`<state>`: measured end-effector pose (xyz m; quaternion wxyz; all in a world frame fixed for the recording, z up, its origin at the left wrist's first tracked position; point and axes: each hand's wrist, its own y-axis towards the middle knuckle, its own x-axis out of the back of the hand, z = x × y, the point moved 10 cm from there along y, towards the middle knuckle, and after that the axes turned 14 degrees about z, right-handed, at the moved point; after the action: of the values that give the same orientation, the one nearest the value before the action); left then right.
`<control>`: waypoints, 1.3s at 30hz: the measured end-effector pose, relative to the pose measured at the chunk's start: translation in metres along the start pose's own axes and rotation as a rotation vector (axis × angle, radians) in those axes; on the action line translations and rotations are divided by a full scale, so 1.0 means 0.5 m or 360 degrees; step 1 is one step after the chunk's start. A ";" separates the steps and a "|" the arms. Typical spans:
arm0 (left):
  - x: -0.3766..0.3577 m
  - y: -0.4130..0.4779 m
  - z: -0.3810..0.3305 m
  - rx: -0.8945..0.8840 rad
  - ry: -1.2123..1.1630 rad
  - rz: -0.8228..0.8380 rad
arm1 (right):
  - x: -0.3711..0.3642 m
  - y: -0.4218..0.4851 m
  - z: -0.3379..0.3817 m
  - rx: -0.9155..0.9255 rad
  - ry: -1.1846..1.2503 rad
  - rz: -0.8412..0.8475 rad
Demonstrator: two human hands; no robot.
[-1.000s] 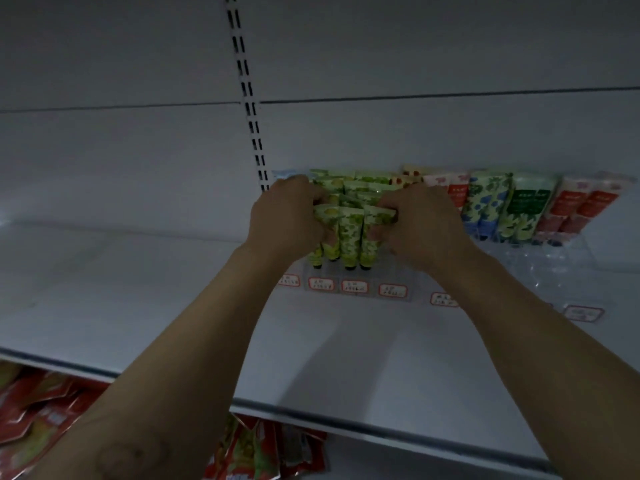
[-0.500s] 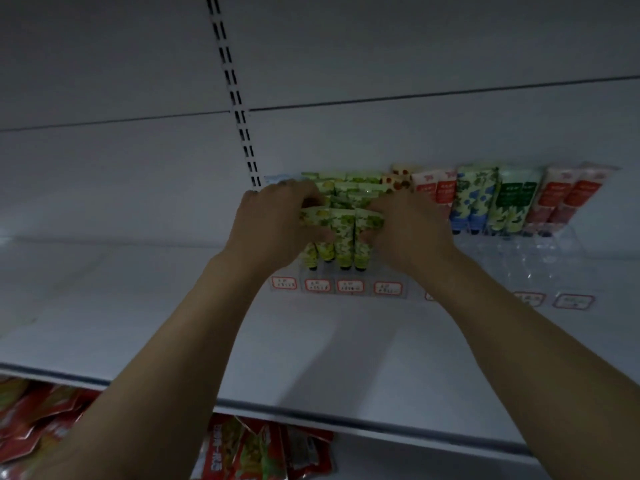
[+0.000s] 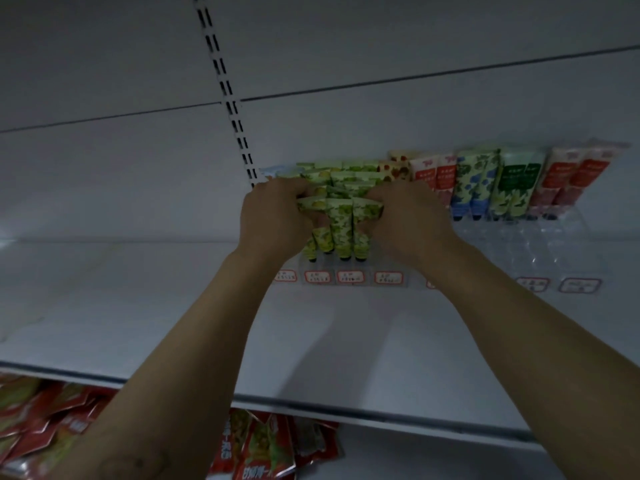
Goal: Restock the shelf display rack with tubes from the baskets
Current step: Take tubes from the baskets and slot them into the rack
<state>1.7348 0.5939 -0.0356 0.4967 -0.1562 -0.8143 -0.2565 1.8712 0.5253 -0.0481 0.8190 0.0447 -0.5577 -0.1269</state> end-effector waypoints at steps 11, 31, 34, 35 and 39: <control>-0.008 -0.008 -0.007 -0.0011 0.0173 -0.0016 | -0.009 -0.008 -0.001 -0.0059 0.0016 -0.0015; -0.068 -0.412 -0.100 -0.0589 0.0480 0.0320 | -0.062 -0.374 0.164 0.0330 -0.0375 0.0554; -0.133 -0.468 -0.078 -0.0569 0.0468 0.0444 | -0.113 -0.436 0.168 0.0357 -0.0409 0.0689; -0.158 -0.486 -0.064 -0.0538 0.0458 0.0481 | -0.135 -0.456 0.161 0.0346 -0.0419 0.0754; -0.277 -0.572 0.008 -0.0253 0.0328 0.0794 | -0.300 -0.541 0.090 0.0239 -0.0592 0.1240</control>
<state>1.6495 0.3619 -0.2355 0.6110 -0.3633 -0.6732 -0.2039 1.7351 0.3064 -0.2250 0.6859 -0.1332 -0.6786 0.2266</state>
